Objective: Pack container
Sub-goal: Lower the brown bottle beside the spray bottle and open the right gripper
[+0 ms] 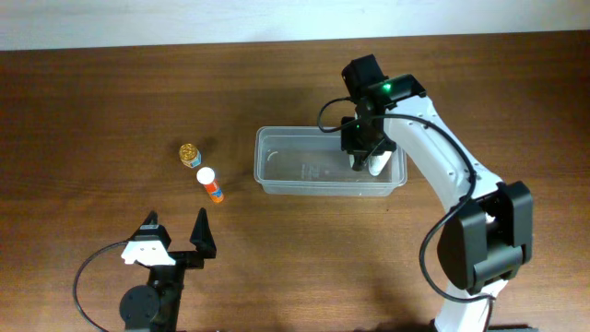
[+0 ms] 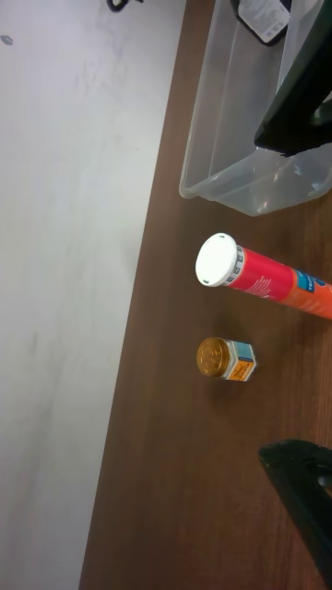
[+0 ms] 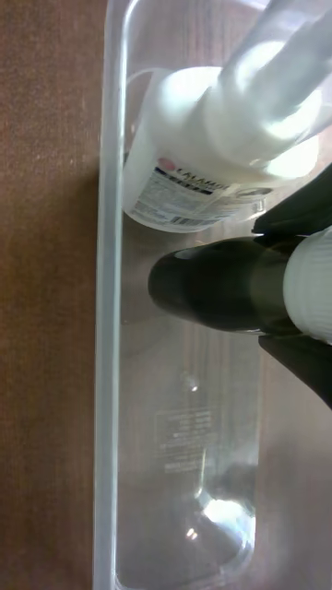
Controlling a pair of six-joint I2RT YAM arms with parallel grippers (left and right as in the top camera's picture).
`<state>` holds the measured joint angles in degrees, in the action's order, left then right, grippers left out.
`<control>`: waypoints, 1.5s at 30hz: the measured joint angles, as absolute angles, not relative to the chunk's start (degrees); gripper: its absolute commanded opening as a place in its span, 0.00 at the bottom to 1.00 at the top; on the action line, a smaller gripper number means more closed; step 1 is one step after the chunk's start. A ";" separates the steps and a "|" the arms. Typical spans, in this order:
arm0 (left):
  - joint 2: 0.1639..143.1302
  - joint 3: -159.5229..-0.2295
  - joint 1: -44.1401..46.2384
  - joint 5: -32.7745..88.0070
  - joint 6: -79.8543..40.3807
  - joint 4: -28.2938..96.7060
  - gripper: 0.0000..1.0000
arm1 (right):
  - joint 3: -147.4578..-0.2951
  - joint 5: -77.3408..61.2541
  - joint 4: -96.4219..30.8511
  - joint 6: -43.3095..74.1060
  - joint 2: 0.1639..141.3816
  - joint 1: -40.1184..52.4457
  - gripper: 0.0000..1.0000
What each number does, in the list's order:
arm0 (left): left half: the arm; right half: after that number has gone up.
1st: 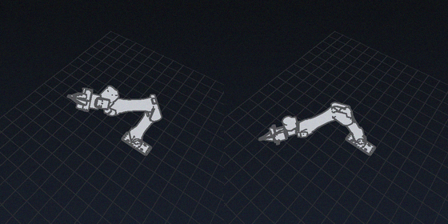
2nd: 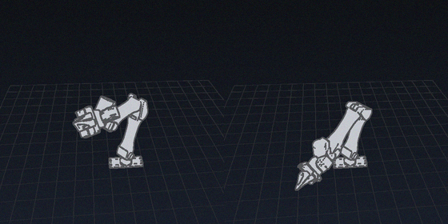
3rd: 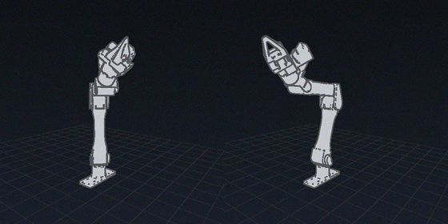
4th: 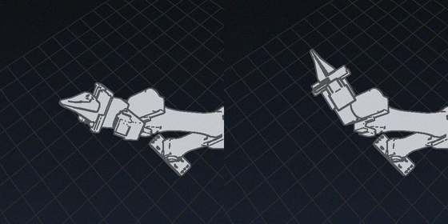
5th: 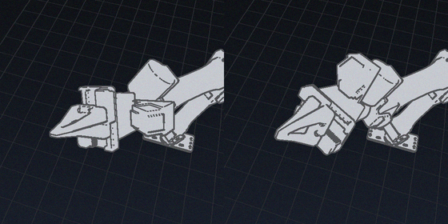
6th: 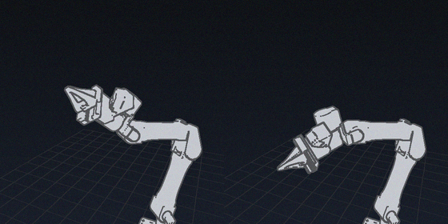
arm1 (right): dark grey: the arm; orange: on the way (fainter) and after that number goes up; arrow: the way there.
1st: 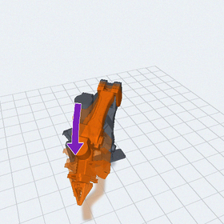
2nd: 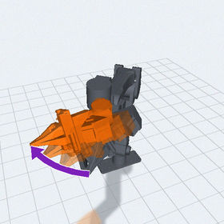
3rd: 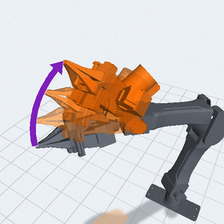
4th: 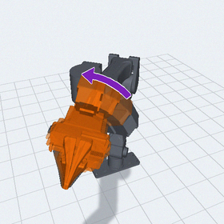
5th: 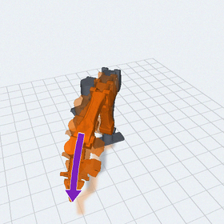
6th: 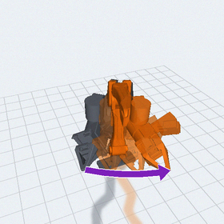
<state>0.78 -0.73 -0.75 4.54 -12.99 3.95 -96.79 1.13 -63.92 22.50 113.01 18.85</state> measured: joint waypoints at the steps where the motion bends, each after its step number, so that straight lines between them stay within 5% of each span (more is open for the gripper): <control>1: 0.78 -0.73 -0.75 4.54 -12.99 3.97 0.99 | -96.79 1.19 -63.75 22.50 113.23 18.85 0.24; 45: 0.78 -0.73 -0.75 4.54 -12.99 3.95 1.00 | -96.62 2.81 -61.63 22.48 115.48 17.28 0.30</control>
<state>0.78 -0.73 -0.75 4.54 -12.99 3.95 -96.62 2.81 -61.63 22.48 115.48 17.28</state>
